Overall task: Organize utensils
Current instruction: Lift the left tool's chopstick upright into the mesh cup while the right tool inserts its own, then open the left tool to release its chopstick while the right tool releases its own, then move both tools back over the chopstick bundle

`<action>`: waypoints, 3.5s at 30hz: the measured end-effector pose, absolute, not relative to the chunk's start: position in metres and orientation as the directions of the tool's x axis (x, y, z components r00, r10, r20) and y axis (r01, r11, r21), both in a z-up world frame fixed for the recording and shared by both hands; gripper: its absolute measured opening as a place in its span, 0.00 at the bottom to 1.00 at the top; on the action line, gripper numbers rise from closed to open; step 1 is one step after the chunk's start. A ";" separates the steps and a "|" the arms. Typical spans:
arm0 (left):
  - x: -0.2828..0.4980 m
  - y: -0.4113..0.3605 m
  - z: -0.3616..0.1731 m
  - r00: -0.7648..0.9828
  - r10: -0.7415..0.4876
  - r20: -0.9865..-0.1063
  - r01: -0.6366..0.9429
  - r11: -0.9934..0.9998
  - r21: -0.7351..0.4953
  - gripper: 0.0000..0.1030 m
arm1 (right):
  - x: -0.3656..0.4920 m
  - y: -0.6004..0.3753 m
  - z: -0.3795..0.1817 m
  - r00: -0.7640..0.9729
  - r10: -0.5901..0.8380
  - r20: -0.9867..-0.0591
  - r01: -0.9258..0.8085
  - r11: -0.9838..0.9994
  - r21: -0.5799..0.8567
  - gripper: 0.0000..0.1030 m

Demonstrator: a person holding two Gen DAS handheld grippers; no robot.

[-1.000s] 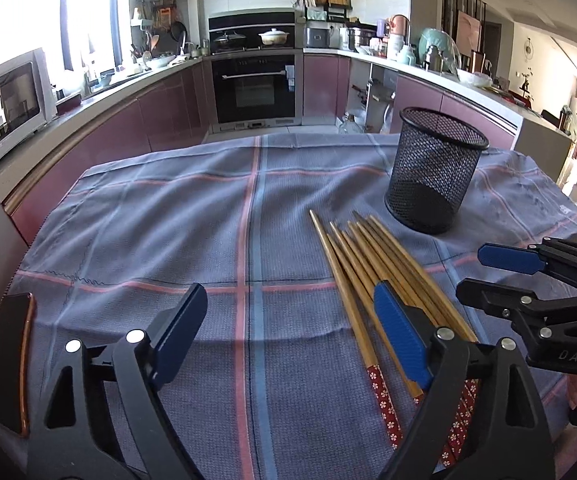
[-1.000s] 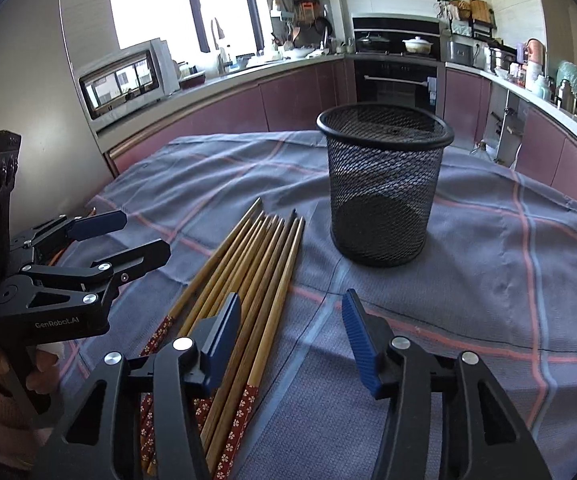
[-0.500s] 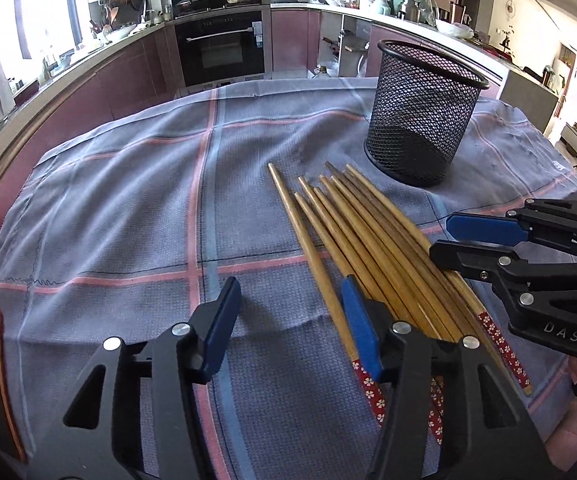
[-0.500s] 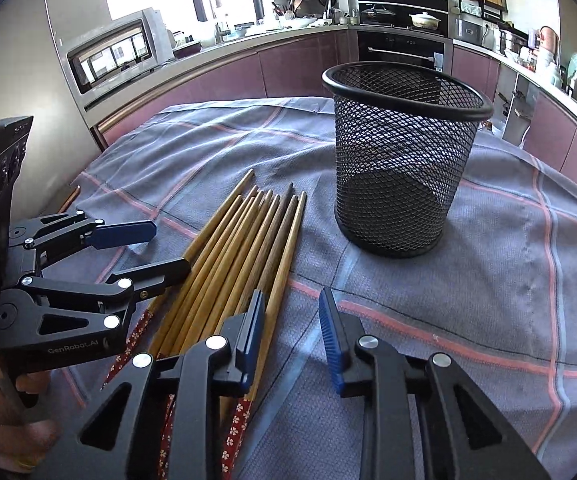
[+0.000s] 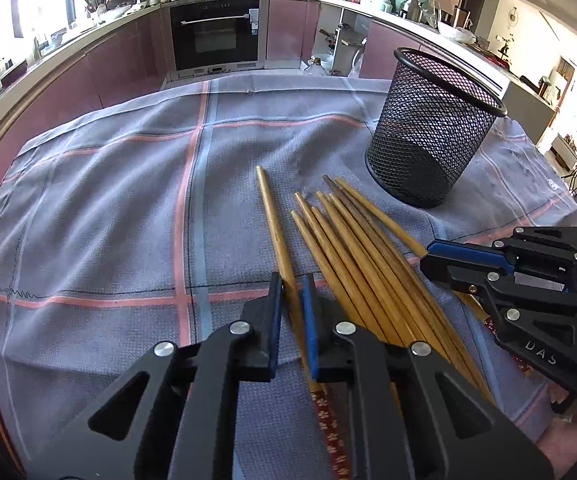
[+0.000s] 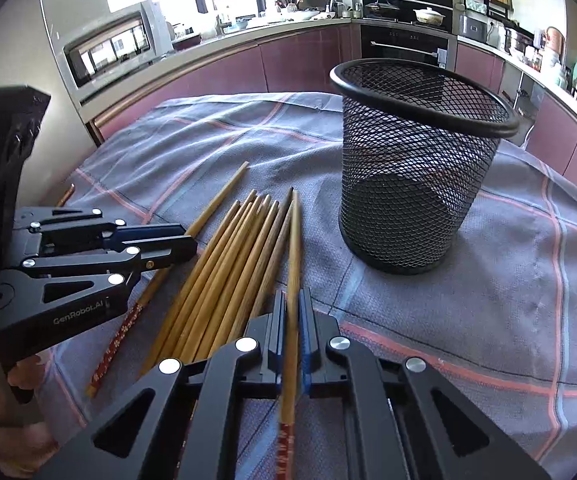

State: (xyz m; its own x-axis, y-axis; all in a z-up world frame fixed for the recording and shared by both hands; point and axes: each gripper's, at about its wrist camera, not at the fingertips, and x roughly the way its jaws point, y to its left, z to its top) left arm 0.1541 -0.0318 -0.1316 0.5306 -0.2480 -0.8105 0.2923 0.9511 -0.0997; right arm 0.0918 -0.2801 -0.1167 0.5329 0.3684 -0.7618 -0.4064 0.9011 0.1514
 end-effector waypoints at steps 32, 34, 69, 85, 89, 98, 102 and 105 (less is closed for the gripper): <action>0.142 -0.025 0.090 0.727 -0.582 -0.363 0.497 0.812 -0.307 0.07 | 0.088 -0.363 0.056 0.821 0.487 -0.298 -0.457 0.874 0.168 0.05; 0.149 -0.035 0.096 0.724 -0.589 -0.359 0.508 0.807 -0.302 0.07 | 0.097 -0.368 0.060 0.839 0.463 -0.284 -0.434 0.886 0.163 0.05; 0.226 -0.092 -0.022 0.615 -0.459 -0.641 0.436 0.876 -0.208 0.24 | 0.166 -0.357 -0.015 0.728 0.422 -0.540 -0.338 0.907 0.252 0.18; 0.152 -0.031 -0.027 0.729 -0.335 -0.597 0.330 0.936 -0.122 0.46 | 0.092 -0.330 -0.033 0.655 0.529 -0.540 -0.479 0.843 0.245 0.34; 0.140 -0.019 -0.050 0.704 -0.314 -0.637 0.307 0.943 -0.126 0.46 | 0.087 -0.319 -0.062 0.594 0.530 -0.605 -0.477 0.838 0.266 0.34; 0.119 -0.012 -0.111 0.604 -0.312 -0.734 0.294 0.943 -0.159 0.45 | 0.082 -0.301 -0.100 0.519 0.501 -0.693 -0.450 0.849 0.276 0.34; 0.113 -0.014 -0.122 0.572 -0.335 -0.749 0.305 0.934 -0.184 0.45 | 0.079 -0.295 -0.106 0.513 0.489 -0.706 -0.448 0.854 0.266 0.34; 0.112 -0.017 -0.125 0.559 -0.339 -0.757 0.307 0.932 -0.190 0.45 | 0.076 -0.291 -0.109 0.515 0.475 -0.713 -0.449 0.859 0.248 0.34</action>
State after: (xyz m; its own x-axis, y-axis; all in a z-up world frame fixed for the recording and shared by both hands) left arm 0.1118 -0.0171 -0.1254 0.5590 -0.3388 -0.7568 0.3073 0.9324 -0.1904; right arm 0.0763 -0.2911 -0.1085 0.5152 0.4752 -0.7133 -0.4487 0.8586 0.2479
